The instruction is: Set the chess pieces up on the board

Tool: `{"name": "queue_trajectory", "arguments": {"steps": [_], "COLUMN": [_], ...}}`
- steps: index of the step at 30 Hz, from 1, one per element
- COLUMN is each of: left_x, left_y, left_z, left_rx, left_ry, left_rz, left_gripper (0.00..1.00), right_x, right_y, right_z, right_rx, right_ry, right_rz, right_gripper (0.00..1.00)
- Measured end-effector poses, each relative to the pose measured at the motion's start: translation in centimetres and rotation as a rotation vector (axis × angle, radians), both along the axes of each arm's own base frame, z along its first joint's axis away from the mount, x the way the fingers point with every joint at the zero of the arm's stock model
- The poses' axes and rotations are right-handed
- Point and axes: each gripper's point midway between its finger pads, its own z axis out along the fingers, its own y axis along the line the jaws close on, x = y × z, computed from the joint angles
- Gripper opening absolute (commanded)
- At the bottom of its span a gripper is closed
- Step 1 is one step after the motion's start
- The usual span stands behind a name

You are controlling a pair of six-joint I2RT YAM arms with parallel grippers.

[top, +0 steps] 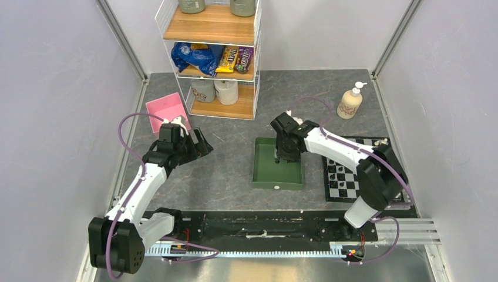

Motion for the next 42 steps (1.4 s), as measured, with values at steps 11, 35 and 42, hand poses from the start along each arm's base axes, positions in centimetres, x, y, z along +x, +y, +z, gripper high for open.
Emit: {"name": "queue_trajectory", "arguments": {"steps": [11, 35, 42], "left_x": [0.0, 0.0, 0.0], "left_y": [0.0, 0.0, 0.0], "left_z": [0.0, -0.1, -0.1], "left_rx": [0.000, 0.001, 0.001], "left_ry": [0.000, 0.003, 0.003], "left_rz": [0.000, 0.001, 0.001], "left_gripper": [0.96, 0.96, 0.96], "right_x": [1.7, 2.5, 2.5], "right_y": [1.6, 1.9, 1.8], "right_z": [-2.2, -4.0, -4.0], "right_rx": [-0.033, -0.087, -0.091], "right_ry": [0.024, 0.057, 0.057], "right_rz": [0.051, 0.078, 0.084], "right_gripper": [0.47, 0.25, 0.16]}}
